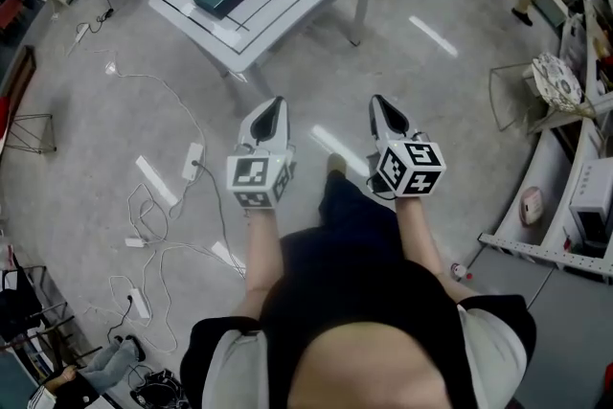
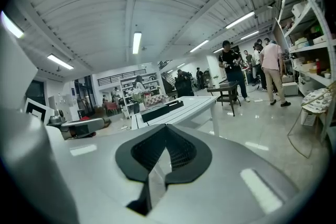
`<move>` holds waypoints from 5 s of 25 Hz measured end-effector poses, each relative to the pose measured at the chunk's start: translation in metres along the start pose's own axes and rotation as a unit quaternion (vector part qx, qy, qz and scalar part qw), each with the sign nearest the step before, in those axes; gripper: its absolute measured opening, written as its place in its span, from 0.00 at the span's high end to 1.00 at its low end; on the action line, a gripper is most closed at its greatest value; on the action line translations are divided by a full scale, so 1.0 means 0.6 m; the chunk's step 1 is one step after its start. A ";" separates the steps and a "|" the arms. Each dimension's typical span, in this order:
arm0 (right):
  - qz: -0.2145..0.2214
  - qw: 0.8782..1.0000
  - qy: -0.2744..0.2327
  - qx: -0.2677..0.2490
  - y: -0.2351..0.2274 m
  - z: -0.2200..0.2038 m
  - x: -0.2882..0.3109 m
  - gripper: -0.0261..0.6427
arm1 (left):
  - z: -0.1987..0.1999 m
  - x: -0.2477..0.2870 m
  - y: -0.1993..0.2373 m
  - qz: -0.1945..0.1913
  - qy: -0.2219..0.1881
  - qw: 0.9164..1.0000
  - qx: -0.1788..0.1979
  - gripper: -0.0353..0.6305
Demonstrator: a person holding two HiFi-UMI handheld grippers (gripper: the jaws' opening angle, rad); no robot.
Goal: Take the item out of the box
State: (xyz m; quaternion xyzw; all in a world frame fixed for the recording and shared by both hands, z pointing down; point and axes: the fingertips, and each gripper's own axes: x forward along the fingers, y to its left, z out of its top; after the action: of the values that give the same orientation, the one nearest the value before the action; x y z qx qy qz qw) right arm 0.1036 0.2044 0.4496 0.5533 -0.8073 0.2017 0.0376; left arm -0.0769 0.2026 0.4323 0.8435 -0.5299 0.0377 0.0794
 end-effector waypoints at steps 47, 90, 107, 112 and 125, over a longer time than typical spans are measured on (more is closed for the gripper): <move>0.028 0.999 0.016 0.002 -0.155 0.122 0.310 0.96 | 0.031 0.328 0.112 0.028 0.015 0.999 0.007 0.93; 0.047 0.998 0.039 0.008 -0.169 0.131 0.421 0.96 | 0.029 0.396 0.163 0.045 0.036 0.998 -0.002 0.93; 0.057 0.997 0.049 0.003 -0.183 0.175 0.555 0.96 | 0.053 0.500 0.244 0.061 0.038 0.997 -0.009 0.93; 0.057 0.997 0.052 0.001 -0.189 0.188 0.594 0.96 | 0.055 0.536 0.268 0.061 0.042 0.997 -0.009 0.93; 0.064 0.996 0.058 -0.008 -0.188 0.238 0.705 0.96 | 0.090 0.620 0.348 0.070 0.037 0.997 -0.017 0.93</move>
State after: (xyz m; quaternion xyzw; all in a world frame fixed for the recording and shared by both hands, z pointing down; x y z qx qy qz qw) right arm 0.0664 -0.2541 0.4710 0.4876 -0.8390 0.2289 0.0764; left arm -0.1042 -0.2259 0.4538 0.8011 -0.5846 0.0655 0.1102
